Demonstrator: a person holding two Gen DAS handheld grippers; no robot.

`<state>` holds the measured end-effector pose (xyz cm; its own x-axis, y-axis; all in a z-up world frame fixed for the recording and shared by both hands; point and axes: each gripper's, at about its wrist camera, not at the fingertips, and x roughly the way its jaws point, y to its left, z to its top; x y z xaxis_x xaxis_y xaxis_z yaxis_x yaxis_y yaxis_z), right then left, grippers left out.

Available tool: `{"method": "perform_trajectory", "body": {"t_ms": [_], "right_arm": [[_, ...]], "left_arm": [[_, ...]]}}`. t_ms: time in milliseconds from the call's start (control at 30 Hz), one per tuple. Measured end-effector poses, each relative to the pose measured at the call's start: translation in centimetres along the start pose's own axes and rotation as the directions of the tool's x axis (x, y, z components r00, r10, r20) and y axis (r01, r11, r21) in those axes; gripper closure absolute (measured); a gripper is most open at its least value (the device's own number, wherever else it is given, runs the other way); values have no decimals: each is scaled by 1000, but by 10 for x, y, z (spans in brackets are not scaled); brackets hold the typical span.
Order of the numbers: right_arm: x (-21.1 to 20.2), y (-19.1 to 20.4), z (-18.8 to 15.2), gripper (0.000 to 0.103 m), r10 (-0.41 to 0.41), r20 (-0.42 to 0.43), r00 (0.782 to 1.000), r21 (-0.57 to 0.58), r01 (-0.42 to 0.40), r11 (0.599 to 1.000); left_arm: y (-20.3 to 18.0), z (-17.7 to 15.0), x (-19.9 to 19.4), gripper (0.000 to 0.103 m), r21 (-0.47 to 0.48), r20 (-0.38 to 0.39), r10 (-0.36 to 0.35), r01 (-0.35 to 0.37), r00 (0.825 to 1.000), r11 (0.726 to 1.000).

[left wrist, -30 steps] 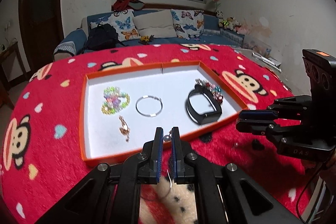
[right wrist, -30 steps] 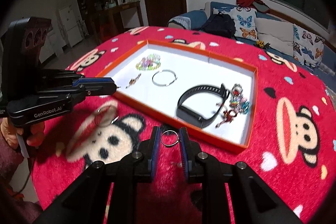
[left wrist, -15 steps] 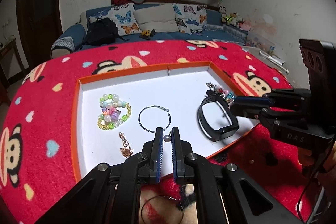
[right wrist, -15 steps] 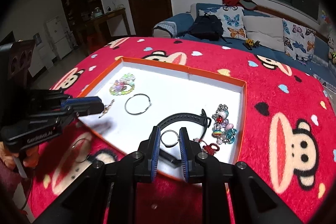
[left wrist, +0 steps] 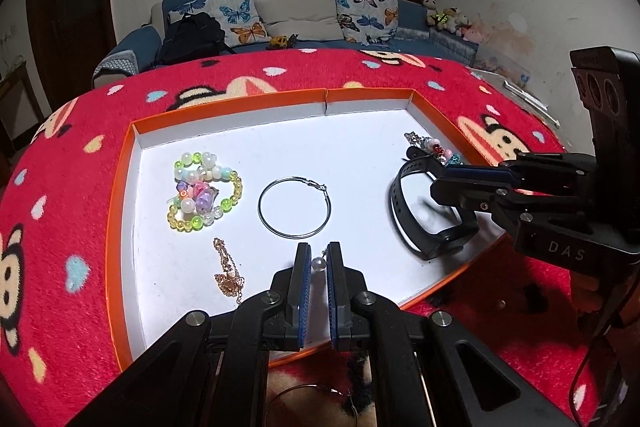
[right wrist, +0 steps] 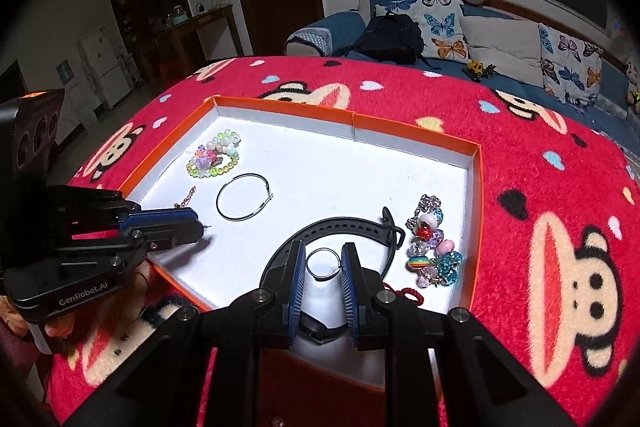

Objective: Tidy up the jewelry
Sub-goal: 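Carry the silver ring into the tray with the right tool while the left tool carries the pearl stud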

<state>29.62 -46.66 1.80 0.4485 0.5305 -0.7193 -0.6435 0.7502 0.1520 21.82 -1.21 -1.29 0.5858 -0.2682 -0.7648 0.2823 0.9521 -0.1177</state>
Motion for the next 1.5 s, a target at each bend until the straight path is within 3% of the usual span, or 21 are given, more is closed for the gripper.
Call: {"method": "perform_trajectory", "body": {"t_ms": [1500], "right_arm": [[12,-4,-6,82,12,-34,999,40,-10,999]], "left_arm": [[0,-4,2,93,-28,-12,2,-3,1000,1000]]}}
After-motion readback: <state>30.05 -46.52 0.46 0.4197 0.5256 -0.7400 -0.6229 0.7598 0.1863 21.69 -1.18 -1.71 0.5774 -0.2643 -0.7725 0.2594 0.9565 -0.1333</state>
